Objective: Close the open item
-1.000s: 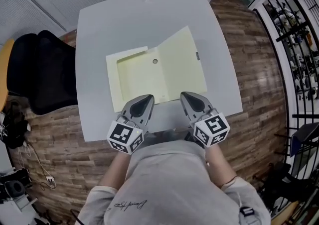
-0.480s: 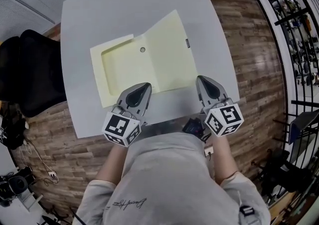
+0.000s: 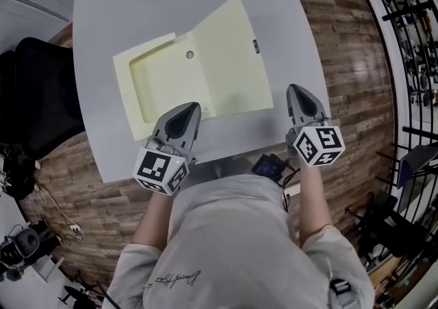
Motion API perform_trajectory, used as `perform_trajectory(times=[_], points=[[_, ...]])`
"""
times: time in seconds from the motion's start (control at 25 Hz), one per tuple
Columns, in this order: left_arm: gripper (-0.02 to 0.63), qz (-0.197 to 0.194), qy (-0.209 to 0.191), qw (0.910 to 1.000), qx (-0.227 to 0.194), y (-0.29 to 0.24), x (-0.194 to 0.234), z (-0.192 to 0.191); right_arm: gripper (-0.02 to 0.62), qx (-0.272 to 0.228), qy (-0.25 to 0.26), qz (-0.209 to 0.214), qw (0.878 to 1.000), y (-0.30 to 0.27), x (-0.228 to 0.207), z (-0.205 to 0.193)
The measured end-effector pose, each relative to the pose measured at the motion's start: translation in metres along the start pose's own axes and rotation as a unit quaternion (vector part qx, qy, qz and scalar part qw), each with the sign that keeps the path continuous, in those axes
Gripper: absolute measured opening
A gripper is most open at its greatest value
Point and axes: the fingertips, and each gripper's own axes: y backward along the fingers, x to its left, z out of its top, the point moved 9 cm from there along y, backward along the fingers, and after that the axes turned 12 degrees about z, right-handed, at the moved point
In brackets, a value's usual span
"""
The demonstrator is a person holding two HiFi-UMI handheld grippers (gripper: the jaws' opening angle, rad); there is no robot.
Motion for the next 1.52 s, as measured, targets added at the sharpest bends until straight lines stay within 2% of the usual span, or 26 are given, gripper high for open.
perform_trajectory(times=[0.36, 0.88, 1.28, 1.52], points=[[0.009, 0.014, 0.011, 0.9998, 0.007, 0.001, 0.010, -0.005, 0.014, 0.015, 0.004, 0.001, 1.000, -0.019, -0.020, -0.011], [0.009, 0.032, 0.017, 0.9992, 0.017, 0.000, 0.020, -0.020, 0.012, 0.029, 0.001, 0.033, 0.999, -0.057, -0.040, -0.024], [0.009, 0.047, 0.031, 0.9982, 0.019, 0.009, 0.024, -0.029, 0.012, 0.034, 0.013, 0.079, 0.996, -0.079, -0.023, -0.024], [0.009, 0.062, 0.035, 0.9974, 0.013, 0.020, 0.030, -0.028, 0.012, 0.019, 0.015, 0.111, 0.994, -0.086, -0.005, -0.013]])
